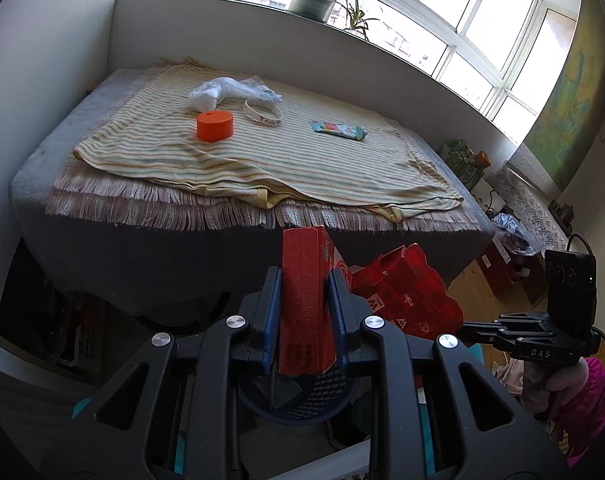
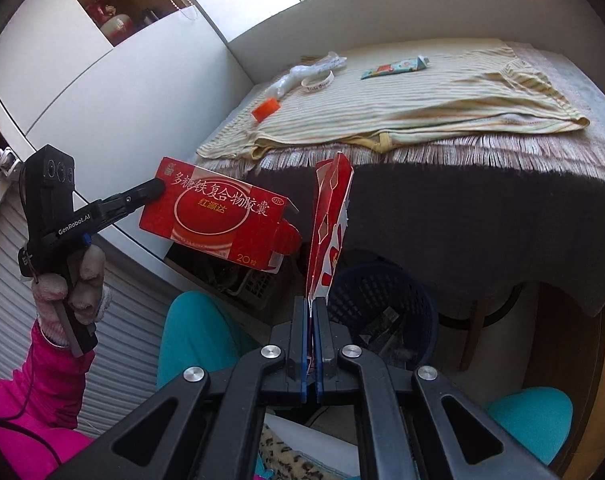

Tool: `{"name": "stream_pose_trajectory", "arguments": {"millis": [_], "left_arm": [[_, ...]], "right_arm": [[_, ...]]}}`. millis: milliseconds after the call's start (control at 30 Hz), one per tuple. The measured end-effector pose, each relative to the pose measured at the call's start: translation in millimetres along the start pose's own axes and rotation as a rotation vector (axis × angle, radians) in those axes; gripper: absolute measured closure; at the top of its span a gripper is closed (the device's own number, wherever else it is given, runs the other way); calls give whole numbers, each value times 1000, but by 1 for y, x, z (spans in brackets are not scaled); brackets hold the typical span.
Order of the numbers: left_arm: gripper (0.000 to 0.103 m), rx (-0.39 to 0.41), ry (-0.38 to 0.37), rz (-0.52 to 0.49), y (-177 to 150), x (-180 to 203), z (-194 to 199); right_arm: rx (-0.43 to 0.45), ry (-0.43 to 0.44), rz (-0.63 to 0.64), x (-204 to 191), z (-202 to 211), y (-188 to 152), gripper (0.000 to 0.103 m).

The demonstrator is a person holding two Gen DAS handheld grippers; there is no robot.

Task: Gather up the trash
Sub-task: 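Lift the red box and wrapper and carry both down over the blue wastebasket, then open the left gripper over the basket while the right gripper releases the wrapper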

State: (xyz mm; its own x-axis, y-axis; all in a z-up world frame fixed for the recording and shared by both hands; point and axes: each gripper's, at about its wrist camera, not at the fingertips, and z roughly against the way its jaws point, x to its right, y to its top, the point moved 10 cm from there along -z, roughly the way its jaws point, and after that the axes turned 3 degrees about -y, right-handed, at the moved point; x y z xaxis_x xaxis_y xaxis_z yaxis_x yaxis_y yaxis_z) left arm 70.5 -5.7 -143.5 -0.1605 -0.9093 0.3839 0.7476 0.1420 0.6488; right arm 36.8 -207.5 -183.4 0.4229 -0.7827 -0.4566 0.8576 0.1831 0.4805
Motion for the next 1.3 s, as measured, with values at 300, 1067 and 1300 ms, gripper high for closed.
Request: {"name": "stream_pose_trajectory", "arguments": {"millis": [300,1067,1300], "left_arm": [[81,-97,25,-9,-33,-5,-44],[81,-287,92,30,-106,-31,-139],[80,-301,105,32,-108,-30,-151]], "right_arm": [[-94,-16,-46,20,-39,-28,103],[-205,-73,-126,63,-103,-57,103],[-213,-89,-154,74,-120,-55,100]]}}
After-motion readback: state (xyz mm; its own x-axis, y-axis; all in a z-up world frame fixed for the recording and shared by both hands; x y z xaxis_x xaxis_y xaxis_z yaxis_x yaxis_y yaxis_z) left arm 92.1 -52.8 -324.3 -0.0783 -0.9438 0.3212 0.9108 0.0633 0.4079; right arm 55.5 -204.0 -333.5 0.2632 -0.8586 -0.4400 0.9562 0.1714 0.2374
